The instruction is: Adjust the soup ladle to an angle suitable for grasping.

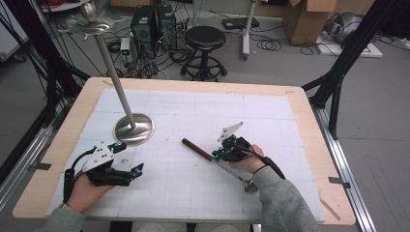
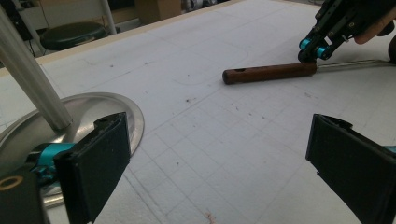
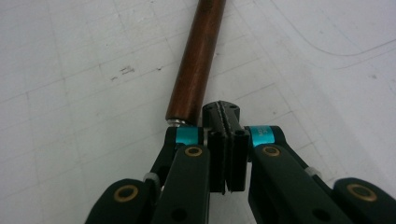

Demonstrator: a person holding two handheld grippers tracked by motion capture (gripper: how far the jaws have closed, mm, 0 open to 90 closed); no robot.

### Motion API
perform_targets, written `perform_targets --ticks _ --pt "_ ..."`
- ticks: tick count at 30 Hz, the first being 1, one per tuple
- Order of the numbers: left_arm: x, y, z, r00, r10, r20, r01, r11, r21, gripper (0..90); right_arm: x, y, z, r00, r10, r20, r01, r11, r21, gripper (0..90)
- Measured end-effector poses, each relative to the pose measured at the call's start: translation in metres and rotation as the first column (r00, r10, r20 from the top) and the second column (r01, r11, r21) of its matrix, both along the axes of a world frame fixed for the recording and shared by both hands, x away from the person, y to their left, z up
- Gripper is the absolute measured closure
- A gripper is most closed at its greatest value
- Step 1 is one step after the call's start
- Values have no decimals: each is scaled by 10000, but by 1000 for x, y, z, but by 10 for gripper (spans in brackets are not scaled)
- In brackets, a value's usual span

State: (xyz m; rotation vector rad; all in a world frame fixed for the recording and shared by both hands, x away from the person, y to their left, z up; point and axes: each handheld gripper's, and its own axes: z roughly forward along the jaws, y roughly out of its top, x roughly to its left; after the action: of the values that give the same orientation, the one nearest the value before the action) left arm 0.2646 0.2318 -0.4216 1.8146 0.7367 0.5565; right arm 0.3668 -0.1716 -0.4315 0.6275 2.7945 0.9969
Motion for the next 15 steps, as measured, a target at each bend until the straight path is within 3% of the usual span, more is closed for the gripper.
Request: perform_targets --ticks 15 --pt "0 0 -1 10000 6 -17 -6 10000 16 71 0 4 0 9997 177 -158 -177 9998 45 897"
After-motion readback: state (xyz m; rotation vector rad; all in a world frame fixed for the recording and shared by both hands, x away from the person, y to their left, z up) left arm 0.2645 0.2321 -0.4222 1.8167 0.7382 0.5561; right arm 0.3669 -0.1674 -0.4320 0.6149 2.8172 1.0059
